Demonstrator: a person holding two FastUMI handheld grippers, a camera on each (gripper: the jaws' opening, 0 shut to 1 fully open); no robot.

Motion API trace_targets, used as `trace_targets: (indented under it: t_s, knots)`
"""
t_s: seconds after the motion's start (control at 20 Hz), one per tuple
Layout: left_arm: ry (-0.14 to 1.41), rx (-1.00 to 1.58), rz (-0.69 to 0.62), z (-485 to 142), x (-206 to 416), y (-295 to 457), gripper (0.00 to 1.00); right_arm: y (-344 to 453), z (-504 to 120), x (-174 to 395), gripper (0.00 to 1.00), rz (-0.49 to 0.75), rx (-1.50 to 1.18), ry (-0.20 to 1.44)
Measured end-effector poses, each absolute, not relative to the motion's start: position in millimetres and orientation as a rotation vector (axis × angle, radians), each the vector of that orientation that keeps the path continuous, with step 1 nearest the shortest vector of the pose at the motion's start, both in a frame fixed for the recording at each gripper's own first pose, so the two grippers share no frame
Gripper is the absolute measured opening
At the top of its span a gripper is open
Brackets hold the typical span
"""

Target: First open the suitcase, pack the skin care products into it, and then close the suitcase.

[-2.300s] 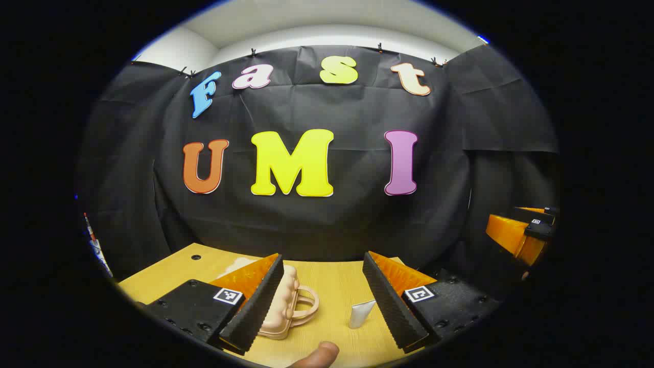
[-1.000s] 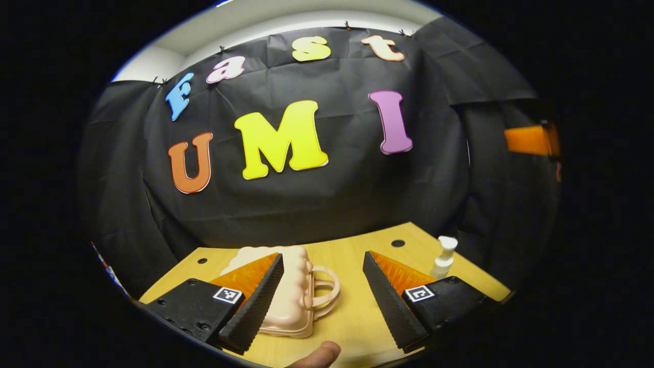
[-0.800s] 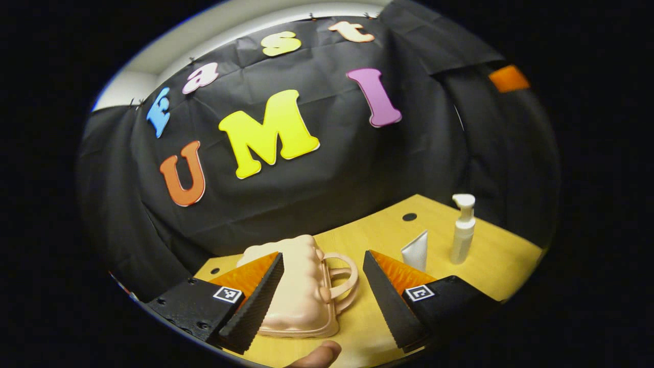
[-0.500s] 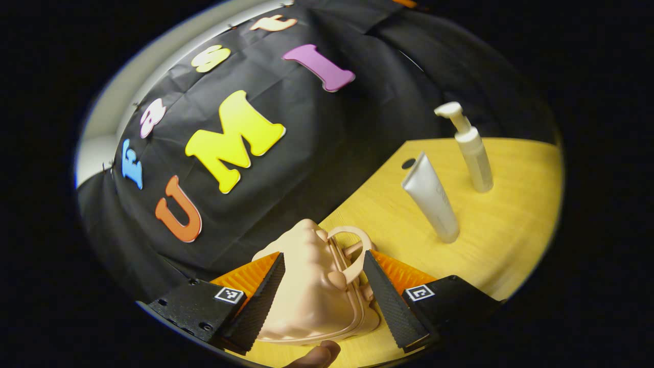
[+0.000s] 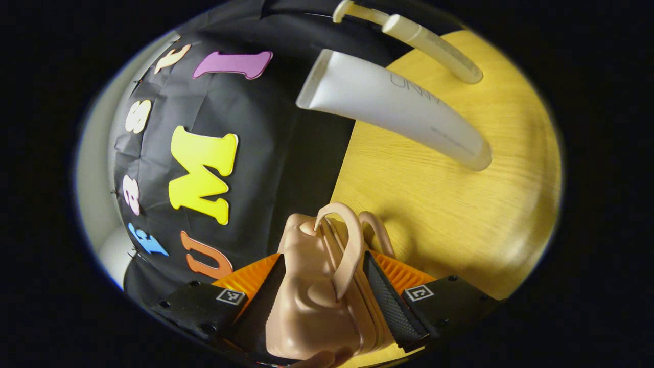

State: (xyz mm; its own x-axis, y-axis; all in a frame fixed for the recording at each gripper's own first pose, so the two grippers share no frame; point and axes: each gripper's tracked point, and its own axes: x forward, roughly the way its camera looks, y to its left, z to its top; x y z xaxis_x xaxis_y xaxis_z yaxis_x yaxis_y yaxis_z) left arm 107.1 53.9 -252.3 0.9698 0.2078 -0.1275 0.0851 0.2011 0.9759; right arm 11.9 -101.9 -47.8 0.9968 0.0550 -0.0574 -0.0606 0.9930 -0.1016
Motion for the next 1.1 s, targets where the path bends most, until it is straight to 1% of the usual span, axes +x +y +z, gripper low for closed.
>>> trace_targets:
  t_s: [0.05,0.1,0.15,0.2,0.25,0.3,0.35,0.4,0.45,0.5,0.55,0.7,0.8,1.1]
  knots:
    - [0.235,1.406,0.088,-254.8,105.6,47.1,0.96,-103.4,-46.6,9.6,0.8,0.058,-0.106,0.048]
    - [0.216,1.432,0.094,-255.4,104.5,40.2,0.93,-103.9,-48.7,8.2,0.8,0.06,-0.1,0.049]
    - [0.218,1.46,0.092,-256.0,108.6,39.9,0.93,-101.9,-51.5,7.0,0.8,0.06,-0.094,0.058]
    - [0.235,1.478,0.081,-259.4,113.3,40.5,0.79,-101.0,-55.5,5.3,0.8,0.051,-0.093,0.068]
    - [0.258,1.497,0.069,-259.8,116.4,40.5,0.71,-99.5,-56.1,2.7,0.8,0.04,-0.093,0.073]
    - [0.281,1.515,0.06,-262.2,117.5,41.0,0.56,-96.8,-55.3,1.2,0.81,0.028,-0.089,0.072]
    - [0.309,1.539,0.052,-263.3,118.2,45.7,0.5,-93.1,-54.3,-0.5,0.81,0.015,-0.083,0.072]
    - [0.332,1.551,0.039,-266.1,118.4,46.7,0.36,-88.8,-55.1,-1.7,0.81,0.0,-0.074,0.075]
    - [0.346,1.549,0.031,-267.4,116.3,48.8,0.26,-84.4,-55.1,-2.6,0.8,-0.022,-0.067,0.078]
    - [0.352,1.547,0.009,-268.0,115.3,48.1,0.13,-81.3,-56.7,-4.4,0.81,-0.042,-0.061,0.084]
    - [0.35,1.539,-0.005,-266.7,115.5,46.9,0.12,-75.8,-57.2,-7.3,0.8,-0.056,-0.056,0.09]
    - [0.363,1.468,-0.063,-261.4,119.8,51.6,0.05,-62.5,-58.7,-13.7,0.81,-0.101,-0.043,0.095]
    - [0.348,1.431,-0.091,-251.7,118.2,48.6,0.03,-52.9,-59.7,-13.3,0.81,-0.127,-0.043,0.099]
    - [0.364,1.305,-0.156,-223.5,107.5,54.6,0.03,-21.1,-48.4,-15.7,0.8,-0.182,-0.052,0.082]
